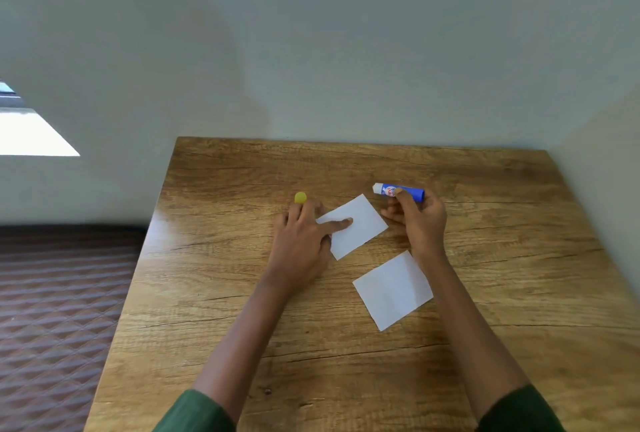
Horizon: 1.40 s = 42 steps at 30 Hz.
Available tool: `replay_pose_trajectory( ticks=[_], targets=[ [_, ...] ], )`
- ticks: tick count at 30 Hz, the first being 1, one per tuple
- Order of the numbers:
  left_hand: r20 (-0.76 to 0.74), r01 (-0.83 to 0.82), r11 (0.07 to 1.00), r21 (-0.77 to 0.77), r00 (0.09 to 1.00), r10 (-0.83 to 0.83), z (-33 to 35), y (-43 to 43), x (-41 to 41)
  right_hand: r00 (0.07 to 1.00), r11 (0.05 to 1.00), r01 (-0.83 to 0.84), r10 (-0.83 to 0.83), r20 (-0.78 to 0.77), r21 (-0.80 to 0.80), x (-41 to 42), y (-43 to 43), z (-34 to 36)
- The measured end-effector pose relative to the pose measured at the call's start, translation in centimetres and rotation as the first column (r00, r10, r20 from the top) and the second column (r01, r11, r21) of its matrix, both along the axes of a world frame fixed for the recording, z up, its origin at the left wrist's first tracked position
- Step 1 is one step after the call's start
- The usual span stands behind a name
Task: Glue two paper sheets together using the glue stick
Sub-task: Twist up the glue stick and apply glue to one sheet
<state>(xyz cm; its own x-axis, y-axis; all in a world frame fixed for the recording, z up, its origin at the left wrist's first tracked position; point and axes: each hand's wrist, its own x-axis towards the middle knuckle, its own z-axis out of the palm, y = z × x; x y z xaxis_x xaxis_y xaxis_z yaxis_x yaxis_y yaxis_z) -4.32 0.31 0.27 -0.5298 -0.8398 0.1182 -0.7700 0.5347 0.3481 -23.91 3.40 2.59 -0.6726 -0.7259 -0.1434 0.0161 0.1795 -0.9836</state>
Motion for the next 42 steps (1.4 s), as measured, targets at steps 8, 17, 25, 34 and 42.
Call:
replay_pose_trajectory(
  ticks=[8,17,25,34,42],
  targets=[
    [-0.167,-0.002,0.998,0.069,0.986,0.014,1.1,-1.3,-1.9,0.985,0.986,-0.168,0.168,0.044,-0.013,-1.0,-0.3,0.4],
    [-0.303,-0.023,0.999,0.048,0.952,0.036,-0.5,-1.8,-3.1,0.967,0.982,-0.179,0.187,-0.175,0.06,-1.0,-2.0,0.1],
    [-0.276,-0.012,0.995,0.103,0.96,0.04,-0.8,-1.9,-3.1,0.886,0.965,-0.236,0.261,-0.384,0.113,-1.4,-2.4,-0.5],
    [-0.287,-0.013,0.993,0.12,0.957,0.047,-0.9,-2.0,-3.0,0.823,0.949,-0.279,0.315,-0.473,0.145,-0.9,-2.1,0.3],
    [-0.293,-0.015,0.992,0.122,0.955,0.05,-1.0,-2.1,-3.0,0.792,0.944,-0.285,0.331,-0.514,0.168,-1.1,-1.3,0.1]
  ],
)
